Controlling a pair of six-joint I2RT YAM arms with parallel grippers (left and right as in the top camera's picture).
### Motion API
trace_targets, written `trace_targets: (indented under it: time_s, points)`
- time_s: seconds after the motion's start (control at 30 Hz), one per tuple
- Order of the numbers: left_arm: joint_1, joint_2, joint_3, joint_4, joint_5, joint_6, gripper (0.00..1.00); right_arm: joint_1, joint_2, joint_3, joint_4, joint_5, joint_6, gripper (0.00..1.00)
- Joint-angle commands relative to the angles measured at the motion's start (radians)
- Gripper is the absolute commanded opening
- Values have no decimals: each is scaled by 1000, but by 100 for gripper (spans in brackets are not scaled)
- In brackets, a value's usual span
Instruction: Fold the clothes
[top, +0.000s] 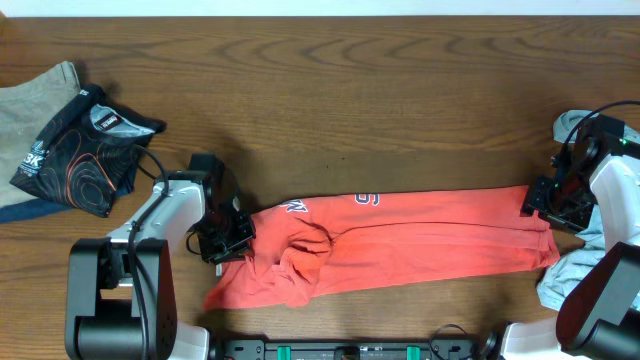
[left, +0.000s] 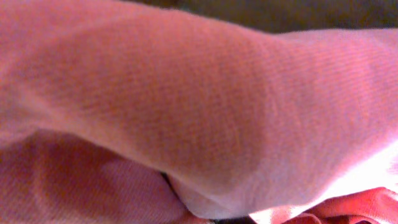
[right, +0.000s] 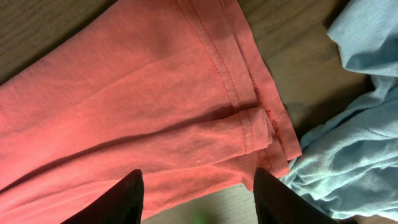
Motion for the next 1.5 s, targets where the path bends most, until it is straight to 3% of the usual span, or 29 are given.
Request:
trace_targets:
  time_s: [0.0,0.13,0.63,1.2,1.27,1.33,1.47]
  points:
    - [3,5,28,-39,9,10,13,-18,-10,-2,2,3,1,55]
    - [3,5,39,-70,3,9,25,-18,-10,-2,2,3,1,55]
    - [3,-26,97,-145,-29,8,24,-18,-10,-2,2,3,1,55]
    - [-1,-33,16,-92,-35,5,24,-18,-10,-2,-2,3,1,55]
    - [-1,-33,10,-88,-35,5,20,-18,-10,-2,-2,3,1,55]
    - [0,-34,11,-80,-35,5,8,-18,-10,-2,-2,3,1,55]
    - [0,-34,32,-77,-35,6,6,-18,-10,-2,-2,3,1,55]
